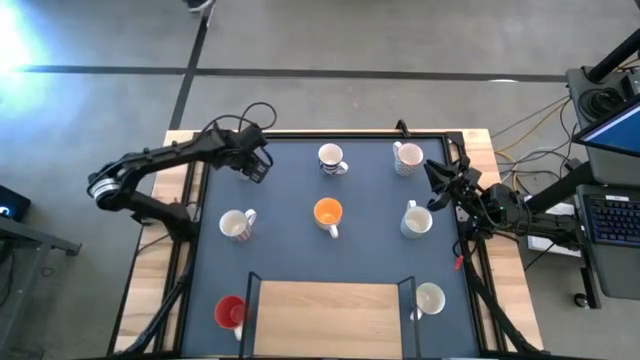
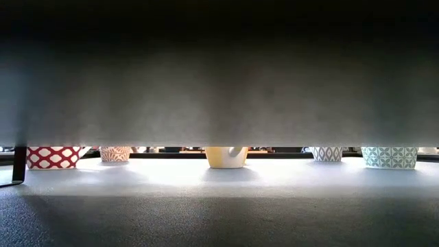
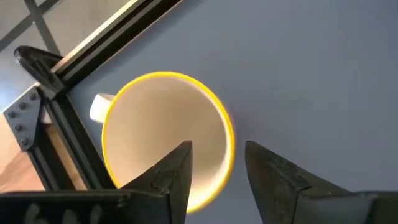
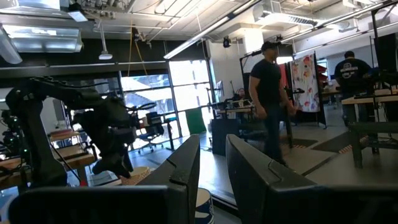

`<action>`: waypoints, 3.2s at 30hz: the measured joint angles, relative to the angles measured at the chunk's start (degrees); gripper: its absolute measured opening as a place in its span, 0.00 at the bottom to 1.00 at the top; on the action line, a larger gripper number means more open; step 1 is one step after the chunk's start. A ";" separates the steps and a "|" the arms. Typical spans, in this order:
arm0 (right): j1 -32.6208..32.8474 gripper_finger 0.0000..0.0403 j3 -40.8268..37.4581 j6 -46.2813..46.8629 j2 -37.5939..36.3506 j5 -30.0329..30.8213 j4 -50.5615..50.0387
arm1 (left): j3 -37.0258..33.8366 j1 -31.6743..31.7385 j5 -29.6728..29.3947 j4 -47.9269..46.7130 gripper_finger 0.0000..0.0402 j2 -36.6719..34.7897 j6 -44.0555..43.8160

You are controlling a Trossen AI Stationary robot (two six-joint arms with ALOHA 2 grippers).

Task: Place coffee mugs
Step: Put the light red patterned mug on the shelf

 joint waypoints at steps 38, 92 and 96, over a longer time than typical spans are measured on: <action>0.00 0.17 0.00 0.02 0.00 -0.01 0.02 | 0.95 -7.62 11.13 -1.72 0.01 -7.25 3.63; 0.02 0.17 0.00 0.02 -0.02 -0.02 0.02 | 34.18 -66.91 8.89 -12.62 0.02 23.02 -46.13; 0.00 0.17 0.00 0.02 0.00 -0.01 0.02 | 34.16 -68.78 9.20 -12.73 0.02 23.19 -49.62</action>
